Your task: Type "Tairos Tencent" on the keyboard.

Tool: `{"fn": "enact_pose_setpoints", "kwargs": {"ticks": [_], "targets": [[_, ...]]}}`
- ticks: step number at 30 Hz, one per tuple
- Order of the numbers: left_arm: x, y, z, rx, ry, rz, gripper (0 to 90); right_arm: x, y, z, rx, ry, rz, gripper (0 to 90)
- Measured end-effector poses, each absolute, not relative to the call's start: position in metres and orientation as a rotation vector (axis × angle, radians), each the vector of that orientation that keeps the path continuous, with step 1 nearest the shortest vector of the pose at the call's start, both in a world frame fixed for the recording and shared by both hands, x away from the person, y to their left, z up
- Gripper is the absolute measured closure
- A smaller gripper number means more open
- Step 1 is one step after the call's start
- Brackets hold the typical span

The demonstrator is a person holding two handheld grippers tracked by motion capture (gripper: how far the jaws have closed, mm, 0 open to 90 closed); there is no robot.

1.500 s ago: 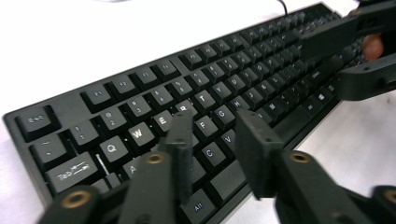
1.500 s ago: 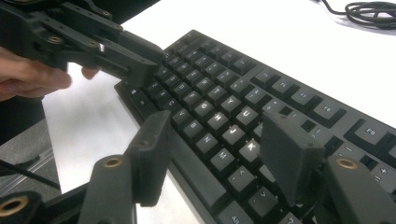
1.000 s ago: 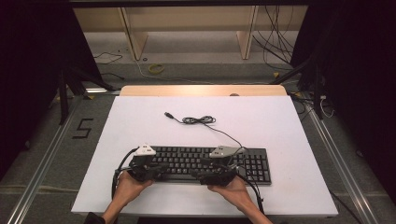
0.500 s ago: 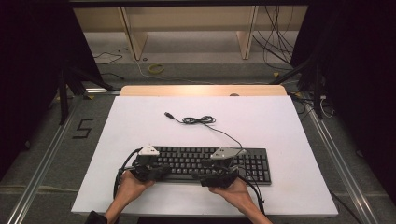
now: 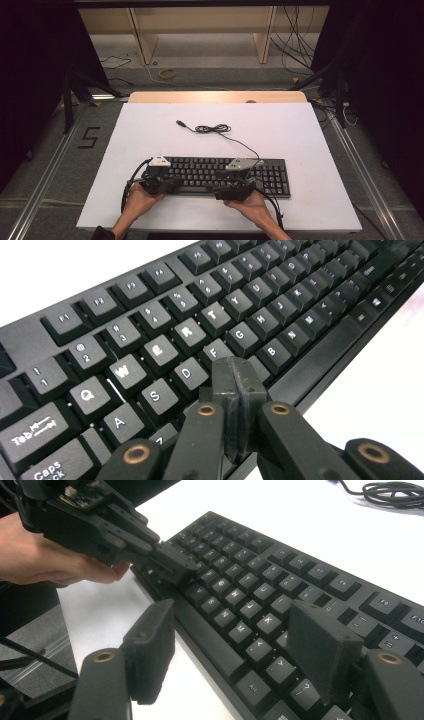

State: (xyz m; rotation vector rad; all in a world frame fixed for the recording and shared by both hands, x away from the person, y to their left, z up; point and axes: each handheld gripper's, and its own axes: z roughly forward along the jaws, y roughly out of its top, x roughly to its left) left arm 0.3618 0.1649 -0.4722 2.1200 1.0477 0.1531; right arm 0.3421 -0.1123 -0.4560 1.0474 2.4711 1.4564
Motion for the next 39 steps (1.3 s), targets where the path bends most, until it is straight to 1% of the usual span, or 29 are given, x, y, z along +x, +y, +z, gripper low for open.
{"fn": "enact_pose_setpoints", "kwargs": {"ticks": [3, 9, 17, 19, 25, 39], "targets": [[0.361, 0.167, -0.469, 2.108, 1.039, 0.159, 89.2, 0.342, -0.112, -0.456, 1.047, 2.471, 1.458, 36.8], [0.361, 0.169, -0.465, 2.071, 1.038, 0.147, 85.3, 0.342, -0.112, -0.456, 1.046, 2.471, 1.459, 36.8], [0.362, 0.173, -0.461, 2.032, 1.050, 0.136, 71.3, 0.341, -0.111, -0.456, 1.044, 2.475, 1.458, 36.5], [0.362, 0.174, -0.460, 2.019, 1.056, 0.135, 65.4, 0.341, -0.111, -0.456, 1.045, 2.475, 1.458, 36.4], [0.363, 0.177, -0.458, 2.004, 1.072, 0.136, 56.2, 0.341, -0.110, -0.456, 1.046, 2.476, 1.459, 36.2], [0.367, 0.181, -0.455, 1.982, 1.110, 0.160, 43.7, 0.341, -0.110, -0.456, 1.045, 2.476, 1.461, 36.1]]}}
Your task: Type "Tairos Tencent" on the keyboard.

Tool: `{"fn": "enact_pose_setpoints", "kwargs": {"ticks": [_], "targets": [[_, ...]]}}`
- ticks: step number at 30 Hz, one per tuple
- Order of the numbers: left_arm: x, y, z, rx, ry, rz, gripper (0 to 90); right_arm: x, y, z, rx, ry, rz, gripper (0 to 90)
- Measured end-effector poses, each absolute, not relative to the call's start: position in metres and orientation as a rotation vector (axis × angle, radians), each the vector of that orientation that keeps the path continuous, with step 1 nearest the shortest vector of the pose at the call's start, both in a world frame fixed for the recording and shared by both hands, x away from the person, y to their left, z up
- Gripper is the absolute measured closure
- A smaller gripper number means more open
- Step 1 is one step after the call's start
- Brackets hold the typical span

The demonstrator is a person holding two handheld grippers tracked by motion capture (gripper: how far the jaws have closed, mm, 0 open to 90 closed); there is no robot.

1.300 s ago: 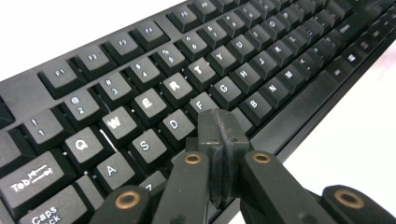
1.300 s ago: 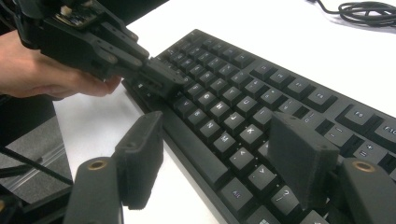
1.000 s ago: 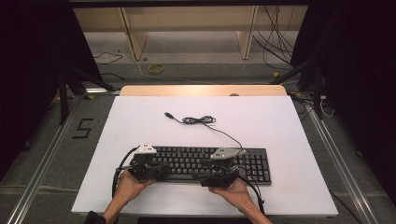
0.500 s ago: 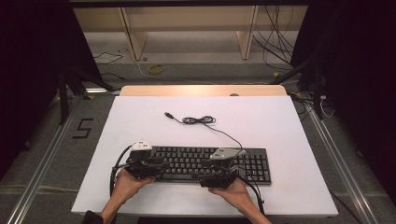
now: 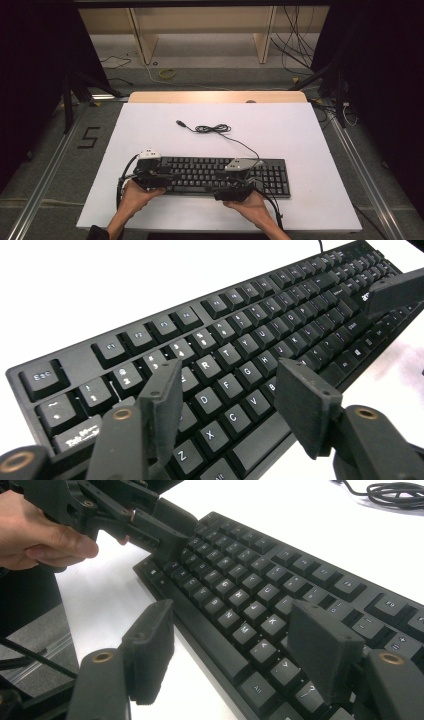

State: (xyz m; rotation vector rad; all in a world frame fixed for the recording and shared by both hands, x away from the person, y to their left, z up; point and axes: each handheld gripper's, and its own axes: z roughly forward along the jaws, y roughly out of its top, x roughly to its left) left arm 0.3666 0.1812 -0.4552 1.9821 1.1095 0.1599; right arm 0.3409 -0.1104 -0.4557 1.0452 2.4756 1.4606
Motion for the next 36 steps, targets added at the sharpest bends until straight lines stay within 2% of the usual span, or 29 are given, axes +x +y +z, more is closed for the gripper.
{"fn": "enact_pose_setpoints", "kwargs": {"ticks": [10, 27, 30, 36], "targets": [[0.372, 0.185, -0.452, 1.964, 1.128, 0.184, 35.5, 0.341, -0.111, -0.456, 1.039, 2.470, 1.467, 35.9], [0.391, 0.192, -0.450, 1.954, 1.185, 0.184, 33.1, 0.340, -0.109, -0.455, 1.031, 2.468, 1.482, 33.8], [0.393, 0.191, -0.451, 1.971, 1.182, 0.191, 36.3, 0.340, -0.110, -0.455, 1.028, 2.468, 1.482, 33.8], [0.394, 0.188, -0.454, 2.016, 1.154, 0.210, 61.6, 0.340, -0.110, -0.454, 1.032, 2.466, 1.486, 33.8]]}}
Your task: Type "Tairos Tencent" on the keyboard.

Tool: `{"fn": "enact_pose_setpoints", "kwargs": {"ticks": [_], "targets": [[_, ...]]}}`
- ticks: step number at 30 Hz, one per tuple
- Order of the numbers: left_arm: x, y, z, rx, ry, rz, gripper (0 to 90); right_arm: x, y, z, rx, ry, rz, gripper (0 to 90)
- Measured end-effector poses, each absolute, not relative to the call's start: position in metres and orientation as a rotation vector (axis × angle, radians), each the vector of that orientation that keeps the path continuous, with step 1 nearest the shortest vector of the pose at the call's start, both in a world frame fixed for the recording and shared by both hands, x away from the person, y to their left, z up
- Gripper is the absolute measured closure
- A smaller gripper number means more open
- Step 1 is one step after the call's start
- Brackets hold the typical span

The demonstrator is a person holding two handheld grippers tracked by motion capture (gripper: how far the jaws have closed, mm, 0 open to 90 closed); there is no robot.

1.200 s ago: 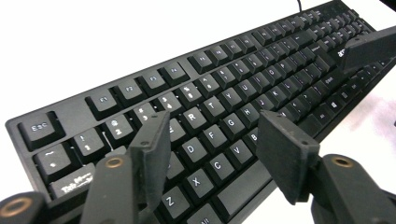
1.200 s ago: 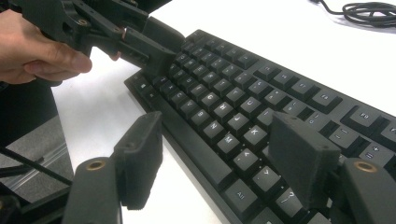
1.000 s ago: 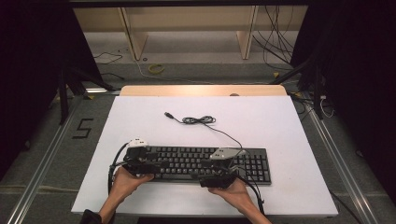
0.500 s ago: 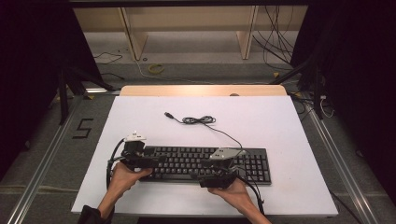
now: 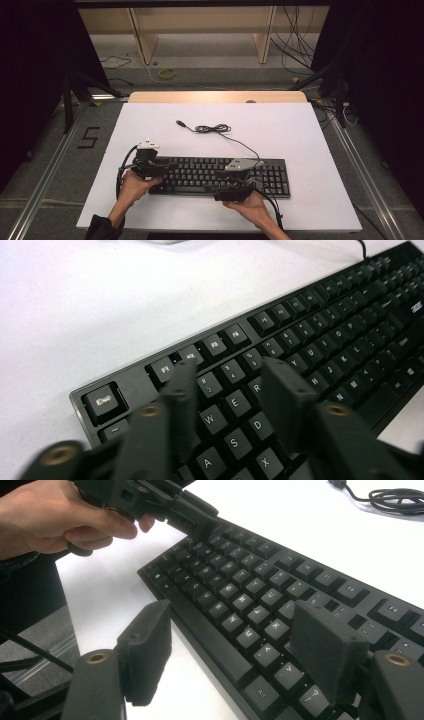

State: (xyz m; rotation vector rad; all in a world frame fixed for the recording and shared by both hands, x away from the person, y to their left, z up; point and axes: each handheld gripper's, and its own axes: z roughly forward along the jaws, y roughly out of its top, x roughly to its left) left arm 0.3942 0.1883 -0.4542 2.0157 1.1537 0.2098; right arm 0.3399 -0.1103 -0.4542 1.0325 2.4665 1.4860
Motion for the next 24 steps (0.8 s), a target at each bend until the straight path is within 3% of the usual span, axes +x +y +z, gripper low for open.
{"fn": "enact_pose_setpoints", "kwargs": {"ticks": [10, 24], "targets": [[0.396, 0.178, -0.461, 2.087, 1.119, 0.206, 88.9, 0.340, -0.110, -0.454, 1.027, 2.467, 1.485, 33.8], [0.401, 0.169, -0.468, 2.135, 1.116, 0.188, 89.4, 0.340, -0.109, -0.454, 1.026, 2.468, 1.485, 33.8]]}}
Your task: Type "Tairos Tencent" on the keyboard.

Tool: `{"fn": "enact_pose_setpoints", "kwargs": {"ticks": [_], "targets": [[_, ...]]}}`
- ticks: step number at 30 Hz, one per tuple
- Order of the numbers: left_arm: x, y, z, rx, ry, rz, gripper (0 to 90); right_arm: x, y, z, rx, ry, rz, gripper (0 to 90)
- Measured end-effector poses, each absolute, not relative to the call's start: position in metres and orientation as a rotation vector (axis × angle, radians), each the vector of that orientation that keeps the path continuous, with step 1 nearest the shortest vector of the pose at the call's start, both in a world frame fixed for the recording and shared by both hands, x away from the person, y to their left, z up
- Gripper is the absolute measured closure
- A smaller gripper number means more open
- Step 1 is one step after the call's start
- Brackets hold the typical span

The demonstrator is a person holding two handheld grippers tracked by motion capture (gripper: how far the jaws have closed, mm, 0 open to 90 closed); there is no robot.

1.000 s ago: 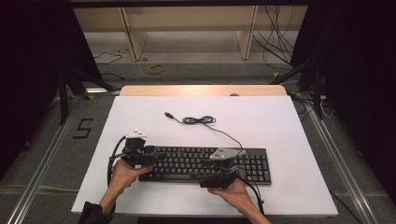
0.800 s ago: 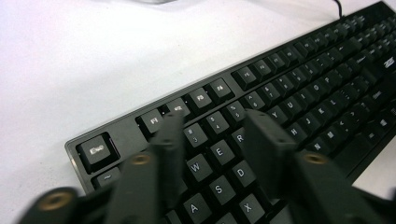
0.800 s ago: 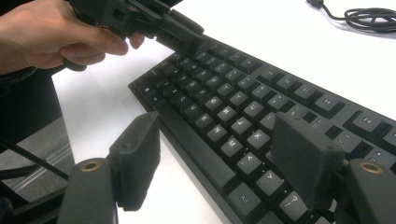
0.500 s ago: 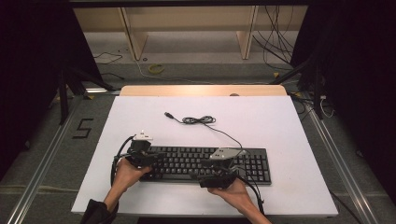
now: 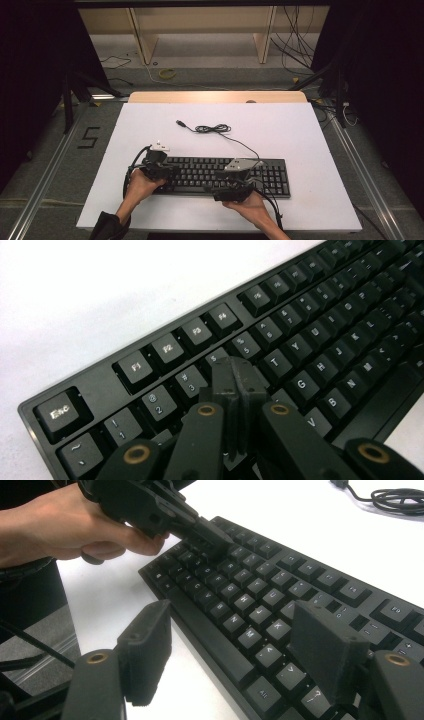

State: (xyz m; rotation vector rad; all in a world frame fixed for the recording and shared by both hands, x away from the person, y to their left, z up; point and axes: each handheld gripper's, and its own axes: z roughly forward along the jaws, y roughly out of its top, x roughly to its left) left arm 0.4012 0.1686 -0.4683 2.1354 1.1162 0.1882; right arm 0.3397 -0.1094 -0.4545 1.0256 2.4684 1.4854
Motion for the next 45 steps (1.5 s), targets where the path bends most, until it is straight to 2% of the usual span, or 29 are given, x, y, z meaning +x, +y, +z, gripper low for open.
{"fn": "enact_pose_setpoints", "kwargs": {"ticks": [17, 21, 22, 23, 24, 31, 34, 35, 45], "targets": [[0.399, 0.168, -0.468, 2.121, 1.125, 0.181, 89.2, 0.340, -0.106, -0.455, 1.025, 2.473, 1.476, 35.3], [0.397, 0.171, -0.460, 2.087, 1.118, 0.173, 79.0, 0.343, -0.102, -0.456, 1.019, 2.475, 1.452, 40.2], [0.396, 0.172, -0.459, 2.074, 1.122, 0.166, 79.0, 0.343, -0.102, -0.456, 1.019, 2.475, 1.452, 40.2], [0.395, 0.173, -0.457, 2.065, 1.120, 0.159, 75.2, 0.344, -0.100, -0.457, 1.021, 2.477, 1.450, 44.0], [0.394, 0.173, -0.456, 2.054, 1.121, 0.158, 75.2, 0.344, -0.100, -0.457, 1.021, 2.477, 1.450, 44.0], [0.388, 0.181, -0.450, 1.996, 1.125, 0.135, 53.5, 0.349, -0.094, -0.458, 1.018, 2.486, 1.415, 58.2], [0.384, 0.183, -0.449, 1.972, 1.123, 0.133, 49.1, 0.350, -0.092, -0.459, 1.014, 2.490, 1.406, 62.0], [0.383, 0.184, -0.449, 1.955, 1.125, 0.138, 45.1, 0.352, -0.090, -0.460, 1.013, 2.496, 1.397, 65.0], [0.373, 0.191, -0.445, 1.855, 1.104, 0.144, 34.8, 0.357, -0.080, -0.465, 1.002, 2.525, 1.357, 81.1]]}}
